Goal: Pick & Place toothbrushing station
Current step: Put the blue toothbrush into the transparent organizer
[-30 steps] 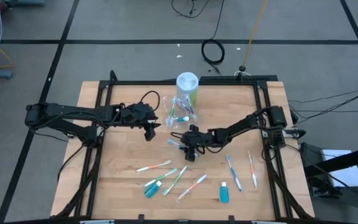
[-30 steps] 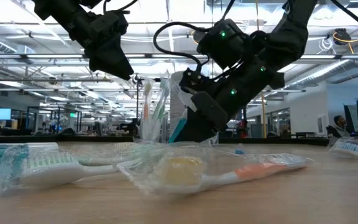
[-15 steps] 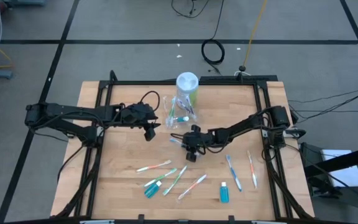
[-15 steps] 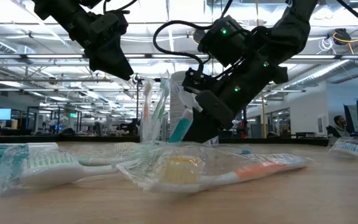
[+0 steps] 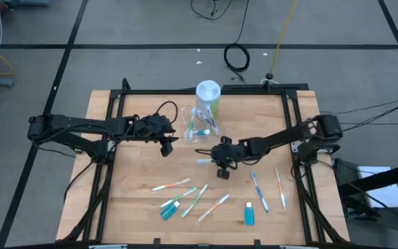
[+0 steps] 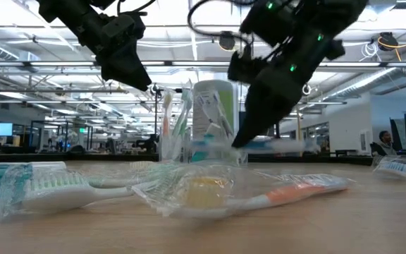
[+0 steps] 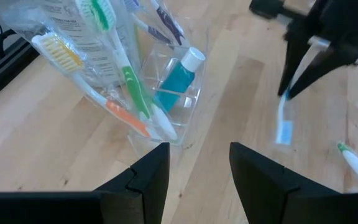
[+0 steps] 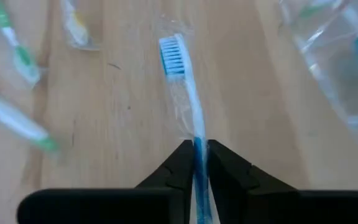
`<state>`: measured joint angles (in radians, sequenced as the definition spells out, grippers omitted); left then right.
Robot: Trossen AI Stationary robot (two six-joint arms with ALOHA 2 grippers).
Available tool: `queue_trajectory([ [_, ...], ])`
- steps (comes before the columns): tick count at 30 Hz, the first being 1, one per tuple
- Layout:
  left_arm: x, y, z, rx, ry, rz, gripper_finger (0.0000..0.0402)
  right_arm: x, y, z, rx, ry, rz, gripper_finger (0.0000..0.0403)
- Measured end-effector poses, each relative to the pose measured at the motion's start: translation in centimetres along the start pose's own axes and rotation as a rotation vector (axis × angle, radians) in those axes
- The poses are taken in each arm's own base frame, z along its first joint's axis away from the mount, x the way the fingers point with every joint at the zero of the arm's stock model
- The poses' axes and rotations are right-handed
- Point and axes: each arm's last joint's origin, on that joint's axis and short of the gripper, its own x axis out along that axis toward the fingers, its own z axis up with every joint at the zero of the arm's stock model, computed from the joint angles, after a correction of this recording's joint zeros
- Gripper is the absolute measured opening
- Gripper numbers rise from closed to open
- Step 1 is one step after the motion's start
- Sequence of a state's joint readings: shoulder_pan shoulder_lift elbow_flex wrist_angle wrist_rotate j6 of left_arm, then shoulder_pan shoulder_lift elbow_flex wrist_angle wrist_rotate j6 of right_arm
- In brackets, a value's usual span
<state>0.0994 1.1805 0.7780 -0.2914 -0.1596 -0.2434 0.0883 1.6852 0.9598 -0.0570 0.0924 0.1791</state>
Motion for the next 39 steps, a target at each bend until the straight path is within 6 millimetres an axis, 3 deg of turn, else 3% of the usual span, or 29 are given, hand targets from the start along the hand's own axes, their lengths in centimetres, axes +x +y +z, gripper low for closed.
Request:
queue_trajectory([
  [5, 0.0, 0.0, 0.1, -0.001, -0.005, -0.001, 0.0172, -3.8, -0.1, 2.2, -0.094, -0.167, -0.013, 0.0013],
  [9, 0.0, 0.0, 0.1, -0.003, -0.006, -0.001, 0.0172, -6.6, -0.5, 3.7, -0.159, -0.374, -0.134, 0.0015],
  [12, 0.0, 0.0, 0.1, -0.003, -0.007, -0.001, 0.0172, -7.7, -1.1, 4.1, -0.174, -0.605, -0.187, 0.002],
  [16, 0.0, 0.0, 0.1, -0.007, -0.008, -0.002, 0.0172, -8.0, -2.9, 3.1, -0.141, -0.863, -0.242, 0.0015],
  [21, 0.0, 0.0, 0.1, -0.007, -0.012, -0.002, 0.0172, -7.5, -6.2, 0.9, -0.017, -1.031, -0.31, 0.0015],
  [27, 0.0, 0.0, 0.1, -0.008, -0.013, -0.003, 0.0172, -5.9, -9.5, 0.0, 0.096, -1.069, -0.192, 0.0015],
  [39, 0.0, -0.1, 0.4, -0.009, -0.039, -0.009, 0.0172, -1.5, -11.2, -1.0, 0.184, -1.081, -0.187, 0.0015],
])
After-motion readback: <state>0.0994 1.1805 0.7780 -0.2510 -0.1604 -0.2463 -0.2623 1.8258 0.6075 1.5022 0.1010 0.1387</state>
